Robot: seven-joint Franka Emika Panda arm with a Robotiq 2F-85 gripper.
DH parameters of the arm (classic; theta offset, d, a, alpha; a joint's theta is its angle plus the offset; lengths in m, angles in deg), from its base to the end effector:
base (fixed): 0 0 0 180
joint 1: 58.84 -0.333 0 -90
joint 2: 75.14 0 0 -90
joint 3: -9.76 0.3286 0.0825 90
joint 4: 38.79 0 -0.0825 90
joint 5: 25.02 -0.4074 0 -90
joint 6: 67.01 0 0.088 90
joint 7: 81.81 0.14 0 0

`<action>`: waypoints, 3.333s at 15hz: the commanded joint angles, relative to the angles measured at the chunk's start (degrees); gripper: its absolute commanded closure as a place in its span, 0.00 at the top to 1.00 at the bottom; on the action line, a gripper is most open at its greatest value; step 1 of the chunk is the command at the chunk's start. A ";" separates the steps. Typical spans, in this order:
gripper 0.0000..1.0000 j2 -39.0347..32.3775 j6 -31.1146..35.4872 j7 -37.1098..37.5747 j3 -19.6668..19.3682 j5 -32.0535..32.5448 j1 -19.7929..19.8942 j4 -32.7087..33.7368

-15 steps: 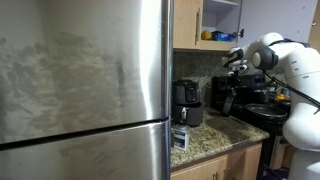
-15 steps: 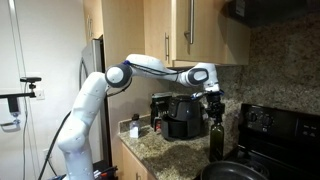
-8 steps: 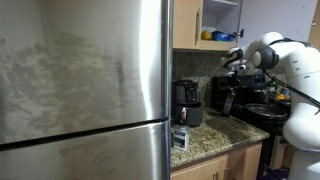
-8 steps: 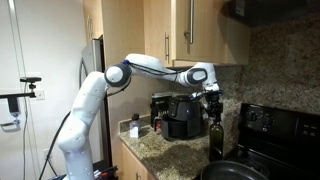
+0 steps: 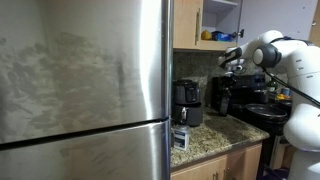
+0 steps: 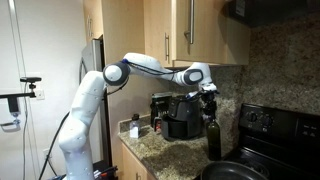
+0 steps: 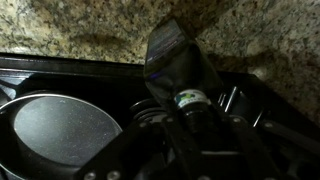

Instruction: Move the bottle to the right

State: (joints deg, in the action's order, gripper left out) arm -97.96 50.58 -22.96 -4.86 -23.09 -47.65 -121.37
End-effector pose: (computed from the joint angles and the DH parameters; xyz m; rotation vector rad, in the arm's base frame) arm 0.6695 -0.2968 0.4652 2.3052 -2.0118 0.3872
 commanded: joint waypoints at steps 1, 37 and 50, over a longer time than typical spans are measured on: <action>0.11 -3.88 0.21 -2.32 2.06 -4.35 0.18 1.38; 0.95 -6.38 -14.71 14.38 0.69 -7.49 2.10 8.21; 1.00 4.11 6.94 12.04 0.65 -3.75 -1.89 -8.81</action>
State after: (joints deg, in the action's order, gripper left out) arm -98.32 50.18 -9.20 -5.01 -27.78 -48.59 -122.68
